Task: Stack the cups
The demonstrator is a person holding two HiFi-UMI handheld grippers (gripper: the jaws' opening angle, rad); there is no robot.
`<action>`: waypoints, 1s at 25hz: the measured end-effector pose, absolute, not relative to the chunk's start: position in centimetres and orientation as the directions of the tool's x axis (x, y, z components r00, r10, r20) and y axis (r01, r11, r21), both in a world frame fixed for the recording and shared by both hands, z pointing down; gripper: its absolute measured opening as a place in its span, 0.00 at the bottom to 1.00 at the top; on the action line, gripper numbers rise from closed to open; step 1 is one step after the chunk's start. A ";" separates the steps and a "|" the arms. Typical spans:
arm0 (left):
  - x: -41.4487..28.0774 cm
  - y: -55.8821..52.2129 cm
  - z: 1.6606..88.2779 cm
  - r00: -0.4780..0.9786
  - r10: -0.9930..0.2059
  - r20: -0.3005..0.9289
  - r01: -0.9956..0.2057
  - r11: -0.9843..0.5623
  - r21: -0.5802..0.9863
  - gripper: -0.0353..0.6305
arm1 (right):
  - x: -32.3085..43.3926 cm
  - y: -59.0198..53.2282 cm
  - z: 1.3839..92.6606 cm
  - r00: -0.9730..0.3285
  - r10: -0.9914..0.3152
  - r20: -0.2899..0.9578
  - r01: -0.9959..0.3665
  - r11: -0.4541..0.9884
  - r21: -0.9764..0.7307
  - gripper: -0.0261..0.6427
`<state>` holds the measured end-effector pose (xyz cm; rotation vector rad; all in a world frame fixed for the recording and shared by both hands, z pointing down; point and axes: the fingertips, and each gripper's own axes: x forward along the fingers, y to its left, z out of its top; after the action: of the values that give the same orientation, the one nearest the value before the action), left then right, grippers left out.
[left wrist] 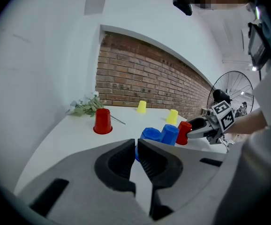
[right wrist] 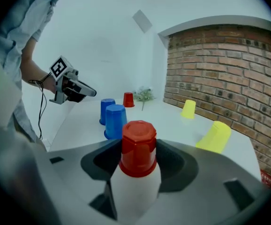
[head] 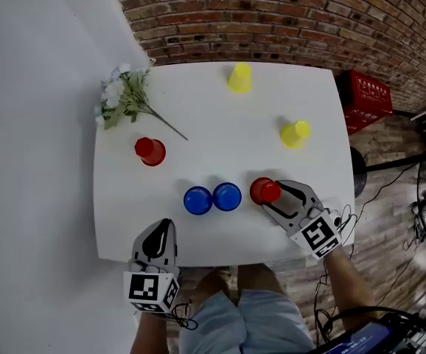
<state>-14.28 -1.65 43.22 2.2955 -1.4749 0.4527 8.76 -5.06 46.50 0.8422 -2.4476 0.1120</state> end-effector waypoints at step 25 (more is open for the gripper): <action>-15.6 -3.0 41.2 0.366 -0.828 0.425 -0.929 -0.351 0.115 0.09 | 13.5 -7.4 44.0 -0.598 -0.649 0.471 -0.712 0.700 0.061 0.48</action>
<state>-15.63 -2.98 41.25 2.2961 -1.5431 0.4209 13.48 -7.44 43.98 1.0468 -2.4450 0.1833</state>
